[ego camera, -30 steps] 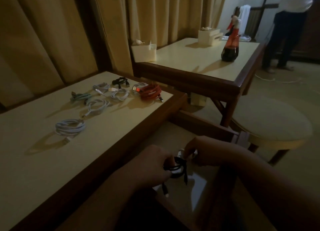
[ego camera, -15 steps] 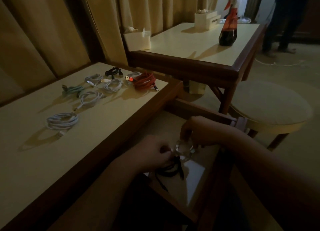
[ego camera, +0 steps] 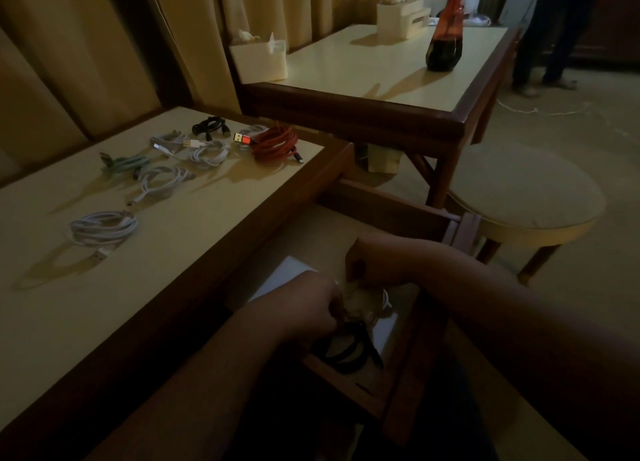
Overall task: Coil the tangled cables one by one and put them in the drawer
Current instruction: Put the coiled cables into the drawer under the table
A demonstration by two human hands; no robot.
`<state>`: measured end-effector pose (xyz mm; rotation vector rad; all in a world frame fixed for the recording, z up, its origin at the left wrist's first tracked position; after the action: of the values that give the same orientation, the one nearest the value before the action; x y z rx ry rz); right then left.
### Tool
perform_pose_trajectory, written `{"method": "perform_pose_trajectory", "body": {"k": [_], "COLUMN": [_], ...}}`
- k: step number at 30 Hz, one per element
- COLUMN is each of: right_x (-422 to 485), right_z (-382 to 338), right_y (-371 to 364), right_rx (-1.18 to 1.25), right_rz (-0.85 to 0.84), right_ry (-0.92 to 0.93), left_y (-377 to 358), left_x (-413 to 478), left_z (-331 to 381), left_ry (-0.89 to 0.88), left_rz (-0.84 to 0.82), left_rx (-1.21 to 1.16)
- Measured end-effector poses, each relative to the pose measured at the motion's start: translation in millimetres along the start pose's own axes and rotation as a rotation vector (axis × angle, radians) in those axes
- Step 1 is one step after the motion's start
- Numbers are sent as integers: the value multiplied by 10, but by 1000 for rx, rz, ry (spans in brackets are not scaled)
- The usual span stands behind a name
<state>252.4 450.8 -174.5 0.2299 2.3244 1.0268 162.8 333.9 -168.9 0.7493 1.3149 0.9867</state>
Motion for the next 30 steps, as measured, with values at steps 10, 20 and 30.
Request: {"method": "perform_pose_trajectory", "body": {"k": [10, 20, 30], "right_x": [39, -4, -15], "right_z": [73, 81, -39], "right_y": [-66, -53, 200], "right_rx": [36, 73, 119], "right_rz": [-96, -132, 123], "right_ry": [-36, -109, -34], "left_y": [33, 51, 234], "left_x": [-94, -142, -292], "left_z": [71, 60, 75], "left_ry": [-72, -77, -102], "left_rz": [2, 55, 261], "left_rx": [-41, -55, -103]}}
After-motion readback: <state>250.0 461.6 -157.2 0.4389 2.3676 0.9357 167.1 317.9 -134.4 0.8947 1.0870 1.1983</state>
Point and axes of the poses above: each hand's wrist, its own x-axis towards the middle knuckle, its own y-axis out of the back of the hand, z = x × y, the point moved 5 cm from there along x, towards the middle knuckle, and after that the axes turned 15 degrees about x, right-handed, at the moved point
